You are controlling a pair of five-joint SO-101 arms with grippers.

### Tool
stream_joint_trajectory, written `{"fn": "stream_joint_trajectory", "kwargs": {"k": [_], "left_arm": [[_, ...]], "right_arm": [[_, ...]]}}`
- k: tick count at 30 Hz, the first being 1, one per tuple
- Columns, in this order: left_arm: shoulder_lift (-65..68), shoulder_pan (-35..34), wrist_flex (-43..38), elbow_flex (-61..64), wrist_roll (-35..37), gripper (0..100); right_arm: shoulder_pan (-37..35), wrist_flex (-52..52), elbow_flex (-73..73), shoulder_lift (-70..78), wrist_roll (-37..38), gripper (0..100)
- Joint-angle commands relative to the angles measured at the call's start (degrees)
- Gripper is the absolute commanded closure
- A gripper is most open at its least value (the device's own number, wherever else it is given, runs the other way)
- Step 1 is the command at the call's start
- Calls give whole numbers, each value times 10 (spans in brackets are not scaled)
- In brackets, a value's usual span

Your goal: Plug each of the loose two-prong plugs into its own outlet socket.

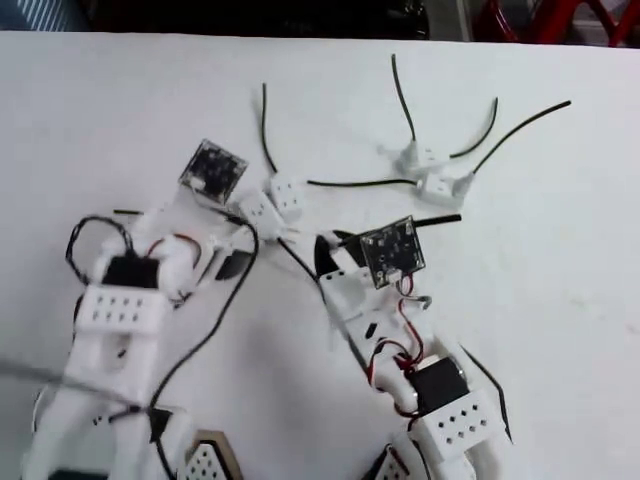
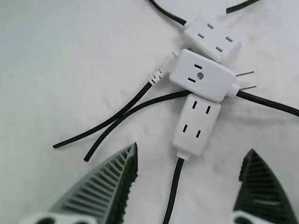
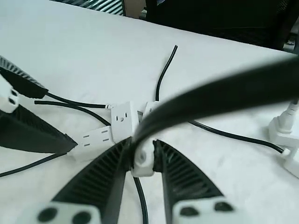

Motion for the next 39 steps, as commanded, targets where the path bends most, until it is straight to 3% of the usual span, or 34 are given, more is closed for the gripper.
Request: {"fn": "stream_joint_trajectory", "kwargs": {"k": [1, 10, 17, 26, 33, 39], "left_arm": [[193, 2, 16, -132, -48, 642], [452, 9, 31, -298, -88, 651], [484, 38, 120, -344, -131, 826], [478, 39, 199, -327, -121, 865], [349, 49, 127, -160, -122, 860], [193, 46, 77, -41, -115, 683]], "right_arm": [[6, -12, -4, -7, -5, 982], [6, -8, -3, -7, -5, 982], [6, -8, -3, -7, -5, 982], [6, -12, 5, -7, -5, 982], [6, -12, 5, -7, -5, 982], [6, -12, 5, -7, -5, 982]]}}
